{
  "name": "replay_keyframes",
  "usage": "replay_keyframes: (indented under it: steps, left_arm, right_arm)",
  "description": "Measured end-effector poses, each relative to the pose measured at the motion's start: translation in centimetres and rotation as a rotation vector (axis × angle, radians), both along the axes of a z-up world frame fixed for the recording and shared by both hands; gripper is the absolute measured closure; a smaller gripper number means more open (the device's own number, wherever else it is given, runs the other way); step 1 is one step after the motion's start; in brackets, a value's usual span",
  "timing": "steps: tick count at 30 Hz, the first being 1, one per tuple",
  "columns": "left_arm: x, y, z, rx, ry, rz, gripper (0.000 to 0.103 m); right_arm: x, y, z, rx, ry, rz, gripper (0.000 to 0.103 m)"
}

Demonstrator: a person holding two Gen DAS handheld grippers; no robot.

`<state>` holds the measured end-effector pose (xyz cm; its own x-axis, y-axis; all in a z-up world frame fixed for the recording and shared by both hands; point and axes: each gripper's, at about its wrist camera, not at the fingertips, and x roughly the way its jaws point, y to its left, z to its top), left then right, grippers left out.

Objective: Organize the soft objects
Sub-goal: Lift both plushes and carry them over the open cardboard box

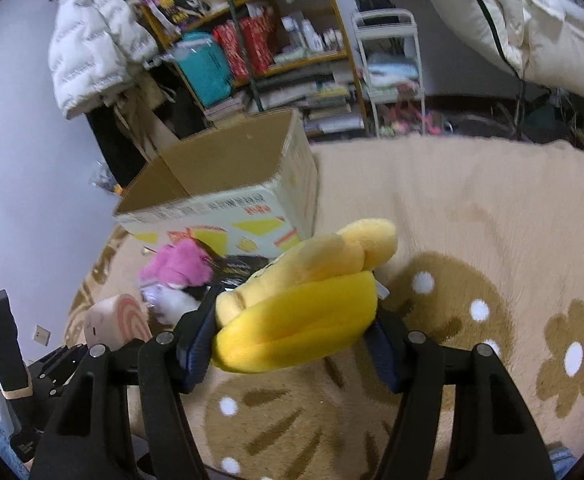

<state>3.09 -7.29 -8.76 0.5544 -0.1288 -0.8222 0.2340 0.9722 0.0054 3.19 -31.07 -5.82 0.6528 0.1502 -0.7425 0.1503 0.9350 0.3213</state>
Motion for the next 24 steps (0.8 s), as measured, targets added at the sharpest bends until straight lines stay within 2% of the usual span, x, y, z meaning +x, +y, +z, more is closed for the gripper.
replay_keyframes:
  steps: [6, 10, 15, 24]
  left_arm:
    - [-1.7, 0.6, 3.5, 0.017, -0.181, -0.001, 0.058]
    - [-2.4, 0.8, 5.0, 0.017, -0.263, 0.006, 0.058]
    - [-2.4, 1.3, 6.0, 0.017, -0.306, 0.011, 0.058]
    - [-1.7, 1.6, 6.1, 0.01, -0.309, 0.028, 0.058]
  right_arm:
    - [-1.9, 1.0, 2.7, -0.053, -0.129, 0.012, 0.034]
    - [-2.6, 1.6, 4.0, -0.081, -0.194, 0.023, 0.034]
    - [-2.5, 2.1, 4.5, -0.094, -0.228, 0.042, 0.034]
    - [-2.3, 2.0, 4.2, -0.079, -0.227, 0.048, 0.034]
